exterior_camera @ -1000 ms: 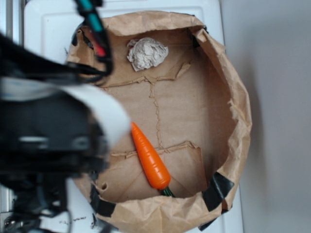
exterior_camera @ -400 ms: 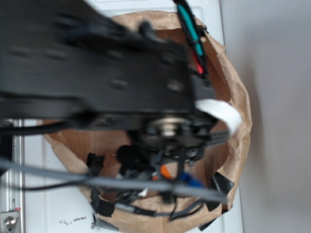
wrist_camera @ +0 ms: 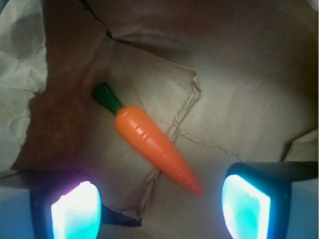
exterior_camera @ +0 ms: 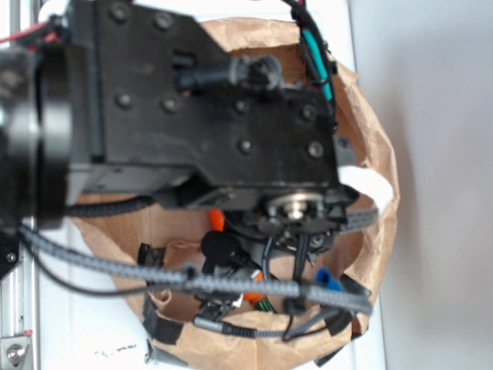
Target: Grab the carrot.
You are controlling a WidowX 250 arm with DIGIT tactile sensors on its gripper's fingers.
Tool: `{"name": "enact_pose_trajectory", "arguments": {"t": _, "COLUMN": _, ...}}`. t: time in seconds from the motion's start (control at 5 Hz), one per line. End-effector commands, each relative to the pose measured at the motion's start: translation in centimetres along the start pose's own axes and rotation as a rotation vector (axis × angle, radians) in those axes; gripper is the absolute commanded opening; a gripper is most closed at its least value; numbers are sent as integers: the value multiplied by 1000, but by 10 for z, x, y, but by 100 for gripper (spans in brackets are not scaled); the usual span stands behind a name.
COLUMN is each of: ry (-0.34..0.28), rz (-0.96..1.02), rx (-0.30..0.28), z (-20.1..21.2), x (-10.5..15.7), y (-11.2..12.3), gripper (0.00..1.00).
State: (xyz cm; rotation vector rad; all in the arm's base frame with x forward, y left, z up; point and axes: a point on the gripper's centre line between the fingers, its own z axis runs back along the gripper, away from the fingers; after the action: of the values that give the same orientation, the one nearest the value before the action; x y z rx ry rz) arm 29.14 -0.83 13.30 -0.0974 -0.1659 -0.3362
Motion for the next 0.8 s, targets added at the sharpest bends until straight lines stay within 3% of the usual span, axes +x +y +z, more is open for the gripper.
{"name": "enact_pose_trajectory", "arguments": {"t": 0.0, "ry": -51, "rz": -17, "rx": 23, "z": 16, "x": 9, "y": -3, "gripper": 100}}
{"name": "enact_pose_trajectory", "arguments": {"t": 0.2, "ry": -48, "rz": -90, "rx": 42, "z": -13, "x": -6, "y": -1, "gripper": 100}}
{"name": "enact_pose_trajectory", "arguments": {"t": 0.6, "ry": -73, "rz": -284, "rx": 37, "z": -49, "x": -19, "y": -21, "gripper": 100}}
